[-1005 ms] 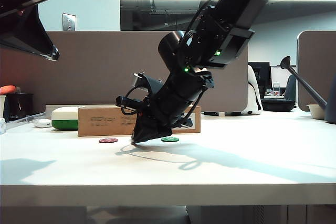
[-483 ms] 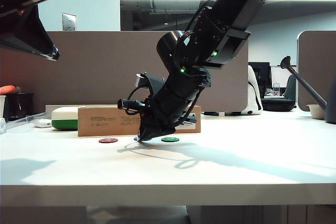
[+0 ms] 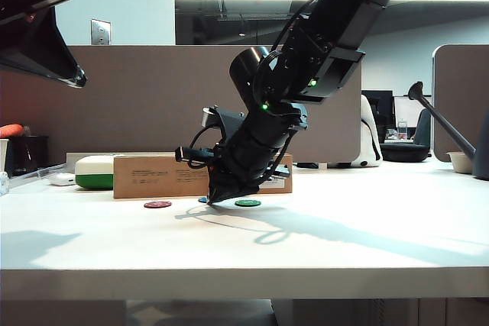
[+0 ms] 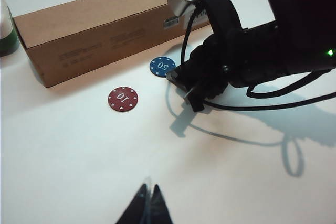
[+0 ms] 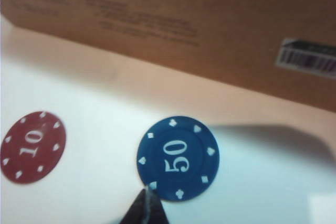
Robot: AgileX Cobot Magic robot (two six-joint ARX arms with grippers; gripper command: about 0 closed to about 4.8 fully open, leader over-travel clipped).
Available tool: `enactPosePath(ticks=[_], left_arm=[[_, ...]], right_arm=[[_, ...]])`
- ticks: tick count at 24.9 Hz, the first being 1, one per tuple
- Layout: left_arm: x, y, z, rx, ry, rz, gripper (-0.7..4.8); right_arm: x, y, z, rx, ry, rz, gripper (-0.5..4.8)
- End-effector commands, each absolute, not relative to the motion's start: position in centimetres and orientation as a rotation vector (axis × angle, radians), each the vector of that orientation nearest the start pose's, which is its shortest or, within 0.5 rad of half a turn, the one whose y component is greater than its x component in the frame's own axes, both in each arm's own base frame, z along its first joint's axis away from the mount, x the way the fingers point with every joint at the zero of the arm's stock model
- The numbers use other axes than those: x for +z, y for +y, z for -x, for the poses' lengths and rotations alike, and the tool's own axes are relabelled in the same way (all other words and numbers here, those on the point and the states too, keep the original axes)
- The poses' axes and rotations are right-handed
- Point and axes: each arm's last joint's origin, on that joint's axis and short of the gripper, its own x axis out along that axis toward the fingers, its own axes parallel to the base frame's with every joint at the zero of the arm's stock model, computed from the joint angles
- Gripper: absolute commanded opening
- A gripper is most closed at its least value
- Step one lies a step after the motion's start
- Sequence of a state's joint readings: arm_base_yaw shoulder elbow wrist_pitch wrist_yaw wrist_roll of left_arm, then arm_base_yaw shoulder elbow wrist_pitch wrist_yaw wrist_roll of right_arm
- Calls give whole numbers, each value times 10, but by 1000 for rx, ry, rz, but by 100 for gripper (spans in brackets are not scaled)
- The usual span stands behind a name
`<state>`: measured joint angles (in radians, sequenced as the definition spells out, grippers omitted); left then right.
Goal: Push the chip with the highest value in the row forward next to the rectangular box.
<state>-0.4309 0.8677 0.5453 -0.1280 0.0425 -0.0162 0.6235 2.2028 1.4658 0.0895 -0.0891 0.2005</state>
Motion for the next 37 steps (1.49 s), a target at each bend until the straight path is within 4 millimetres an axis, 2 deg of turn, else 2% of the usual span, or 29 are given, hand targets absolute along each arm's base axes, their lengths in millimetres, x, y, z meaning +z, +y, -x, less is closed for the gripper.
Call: enactPosePath(ticks=[1, 32, 37], left_arm=[[244, -79, -170, -463, 434, -69, -5], [244, -79, -170, -463, 434, -69, -5], [244, -79, -170, -463, 434, -69, -5]], right_arm=[[136, 279, -385, 596, 694, -14, -9], [144, 282, -389, 572, 639, -78, -9], [137, 285, -391, 576, 674, -70, -9]])
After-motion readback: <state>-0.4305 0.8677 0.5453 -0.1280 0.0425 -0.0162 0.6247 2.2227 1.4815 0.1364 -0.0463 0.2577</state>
